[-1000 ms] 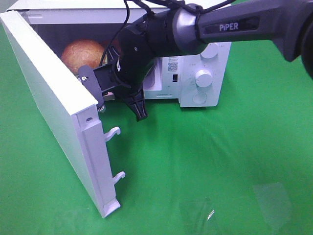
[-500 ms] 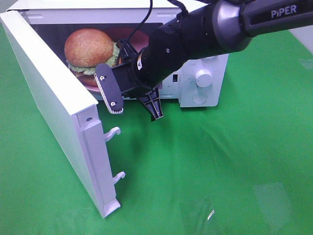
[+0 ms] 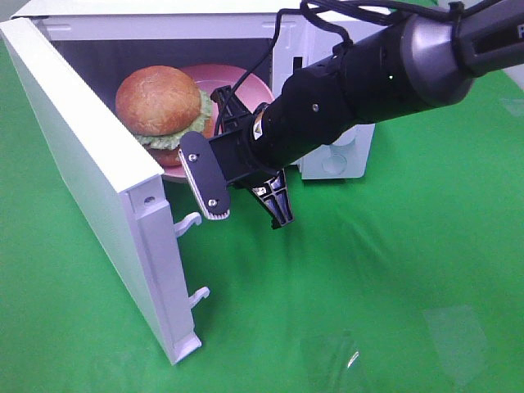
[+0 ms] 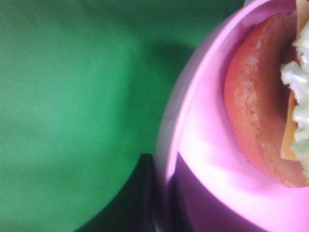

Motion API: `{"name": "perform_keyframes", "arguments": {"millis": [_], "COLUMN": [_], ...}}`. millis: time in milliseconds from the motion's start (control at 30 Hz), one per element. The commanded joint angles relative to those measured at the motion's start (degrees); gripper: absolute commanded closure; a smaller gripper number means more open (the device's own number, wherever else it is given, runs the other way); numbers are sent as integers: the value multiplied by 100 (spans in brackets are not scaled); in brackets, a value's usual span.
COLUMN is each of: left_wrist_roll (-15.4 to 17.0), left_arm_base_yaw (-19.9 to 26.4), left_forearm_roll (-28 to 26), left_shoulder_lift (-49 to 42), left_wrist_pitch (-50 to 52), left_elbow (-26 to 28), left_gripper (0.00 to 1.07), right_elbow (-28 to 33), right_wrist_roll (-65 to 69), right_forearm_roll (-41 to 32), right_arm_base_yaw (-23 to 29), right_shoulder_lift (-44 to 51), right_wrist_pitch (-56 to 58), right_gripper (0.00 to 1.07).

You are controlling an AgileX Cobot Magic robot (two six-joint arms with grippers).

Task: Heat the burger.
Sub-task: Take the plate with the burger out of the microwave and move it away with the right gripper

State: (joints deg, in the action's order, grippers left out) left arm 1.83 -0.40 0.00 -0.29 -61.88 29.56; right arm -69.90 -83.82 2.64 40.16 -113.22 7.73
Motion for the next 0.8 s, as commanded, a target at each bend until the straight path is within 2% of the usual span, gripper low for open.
{"name": "perform_keyframes", "arguments": {"millis": [33,300,500,800], "left_wrist_roll": [-17,-17,-17,-17], "left_arm_base_yaw": [17,17,17,17], "left_forearm_roll": [34,34,34,34], "left_shoulder_lift": [-23,-23,-23,-23], "left_wrist_pitch": [80,80,80,80], "left_elbow": [0,0,0,0], "left_gripper": [6,6,6,6], "right_elbow": [92,533,1003,1507], "right_wrist_roll": [-132,-132,-223,-355], "right_forearm_roll": [-195,-264,-756,-934], "right_arm_base_yaw": [-6,0,0,6], "right_shoulder_lift": [298,688,1003,1455], "right_wrist_pitch": [-424,-476,-733,-739], "right_gripper": [107,107,107,107]}}
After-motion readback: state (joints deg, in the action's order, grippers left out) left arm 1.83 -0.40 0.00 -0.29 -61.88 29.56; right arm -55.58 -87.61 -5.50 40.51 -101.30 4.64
